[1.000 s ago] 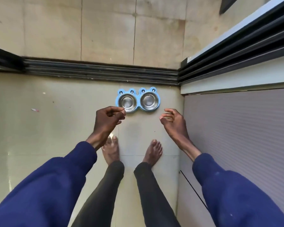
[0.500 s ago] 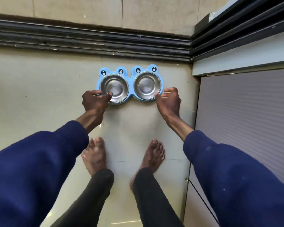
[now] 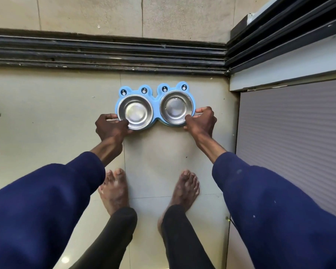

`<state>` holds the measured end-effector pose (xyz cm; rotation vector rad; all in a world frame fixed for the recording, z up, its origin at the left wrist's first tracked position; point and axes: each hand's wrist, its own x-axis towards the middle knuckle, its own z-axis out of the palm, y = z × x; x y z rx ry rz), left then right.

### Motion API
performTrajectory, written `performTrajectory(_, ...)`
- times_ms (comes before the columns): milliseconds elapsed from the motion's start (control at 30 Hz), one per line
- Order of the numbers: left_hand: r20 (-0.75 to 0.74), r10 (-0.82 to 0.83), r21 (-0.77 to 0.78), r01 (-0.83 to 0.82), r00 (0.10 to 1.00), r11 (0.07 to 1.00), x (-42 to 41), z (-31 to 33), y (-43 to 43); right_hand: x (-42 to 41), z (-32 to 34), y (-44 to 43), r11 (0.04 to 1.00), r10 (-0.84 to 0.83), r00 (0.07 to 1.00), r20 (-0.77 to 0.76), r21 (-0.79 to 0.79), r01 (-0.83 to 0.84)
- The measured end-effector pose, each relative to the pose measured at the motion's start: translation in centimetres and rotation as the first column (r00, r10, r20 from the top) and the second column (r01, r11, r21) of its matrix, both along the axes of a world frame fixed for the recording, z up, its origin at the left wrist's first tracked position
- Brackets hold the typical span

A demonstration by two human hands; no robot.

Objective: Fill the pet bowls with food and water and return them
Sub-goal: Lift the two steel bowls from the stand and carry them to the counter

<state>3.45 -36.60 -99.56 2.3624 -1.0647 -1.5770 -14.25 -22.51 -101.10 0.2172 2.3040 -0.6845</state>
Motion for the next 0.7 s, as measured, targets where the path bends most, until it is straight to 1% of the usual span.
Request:
performTrajectory(67, -0.023, 0.011, 0.018, -0.011, 1.000, 1.000, 0.1, 0.2, 0.2, 0.0, 0.1, 0.0, 0.997, -0.069, 0.998, -0.002, -0.025, 0.068)
performTrajectory(200, -0.100, 0.094, 0.093, -0.085, 0.991, 0.992, 1.0, 1.9, 0.6, 0.7, 2.4, 0.5, 0.991, -0.116, 0.991, -0.070, -0.077, 0.111)
performTrajectory(333, -0.198, 0.163, 0.195, -0.124, 0.967, 0.973, 2.3, 5.3, 1.2, 1.4, 7.0, 1.9, 0.969, -0.167, 0.986, -0.006, -0.187, 0.163)
performTrajectory(400, -0.254, 0.194, 0.235, -0.135, 0.947, 0.963, 3.0, 8.3, 1.3, 2.0, 10.0, 2.6, 0.957, -0.182, 0.983, 0.016, -0.226, 0.180)
performTrajectory(500, -0.327, 0.267, 0.295, -0.170, 0.907, 0.940, 3.3, 15.0, 1.4, 2.6, 16.7, 3.2, 0.937, -0.215, 0.977, 0.010, -0.281, 0.209)
performTrajectory(567, -0.374, 0.296, 0.322, -0.176, 0.879, 0.930, 3.2, 20.1, 1.5, 3.0, 21.6, 3.3, 0.904, -0.270, 0.963, 0.025, -0.337, 0.262)
performTrajectory(633, -0.439, 0.298, 0.329, -0.157, 0.848, 0.931, 2.9, 26.8, 0.9, 3.3, 28.3, 2.7, 0.848, -0.364, 0.929, 0.064, -0.390, 0.359)
performTrajectory(700, -0.512, 0.274, 0.318, -0.117, 0.814, 0.941, 2.6, 33.7, 0.4, 3.6, 35.2, 2.3, 0.786, -0.418, 0.904, 0.093, -0.461, 0.411)
